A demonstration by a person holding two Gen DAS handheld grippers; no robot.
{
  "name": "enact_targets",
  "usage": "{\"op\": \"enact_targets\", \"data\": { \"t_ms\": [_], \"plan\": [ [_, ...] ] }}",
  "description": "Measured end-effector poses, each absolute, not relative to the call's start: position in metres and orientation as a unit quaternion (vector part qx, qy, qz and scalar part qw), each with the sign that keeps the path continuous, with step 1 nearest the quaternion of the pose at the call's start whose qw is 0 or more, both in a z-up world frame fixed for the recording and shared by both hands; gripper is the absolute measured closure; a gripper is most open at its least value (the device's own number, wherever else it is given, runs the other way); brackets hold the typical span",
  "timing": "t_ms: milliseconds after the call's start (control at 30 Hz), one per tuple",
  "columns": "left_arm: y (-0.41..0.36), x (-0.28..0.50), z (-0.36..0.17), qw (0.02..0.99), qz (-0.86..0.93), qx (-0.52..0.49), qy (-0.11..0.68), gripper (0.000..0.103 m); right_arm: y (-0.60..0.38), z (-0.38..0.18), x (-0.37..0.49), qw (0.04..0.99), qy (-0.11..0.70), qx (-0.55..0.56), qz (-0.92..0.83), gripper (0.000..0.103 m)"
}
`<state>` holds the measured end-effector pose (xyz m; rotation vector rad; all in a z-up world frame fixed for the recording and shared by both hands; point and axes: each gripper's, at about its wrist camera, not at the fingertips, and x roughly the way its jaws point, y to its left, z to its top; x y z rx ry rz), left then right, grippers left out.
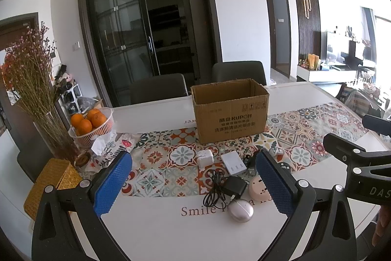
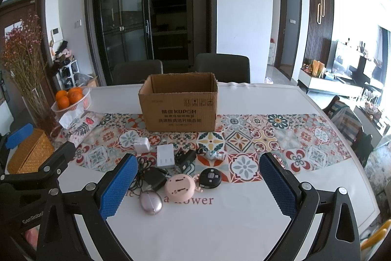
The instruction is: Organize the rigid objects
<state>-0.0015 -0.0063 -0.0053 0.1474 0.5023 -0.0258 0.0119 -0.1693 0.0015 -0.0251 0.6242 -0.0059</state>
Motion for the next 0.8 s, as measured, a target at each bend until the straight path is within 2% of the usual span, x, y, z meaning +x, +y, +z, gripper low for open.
{"op": "enact_targets", "data": {
  "t_ms": [267, 633, 800],
  "plan": [
    [-0.011, 0.002, -0.019, 0.958, -0.016, 0.078, 0.275, 0.0, -0.172, -0.004, 0.012, 0.95, 0.314, -0.011, -0.005, 0.002],
    [-0.022, 0.03, -0.065, 0.912, -0.062, 0.085, 0.397, 0.001, -0.173, -0.044, 0.038, 0.922, 0.387, -0.003, 0.011, 0.002],
    [-0.02, 0.047, -0.086, 0.886, -0.087, 0.062, 0.451, 0.004, -0.171, -0.065, 0.056, 0.903, 0.429, -0.004, 0.027, 0.002]
  ]
}}
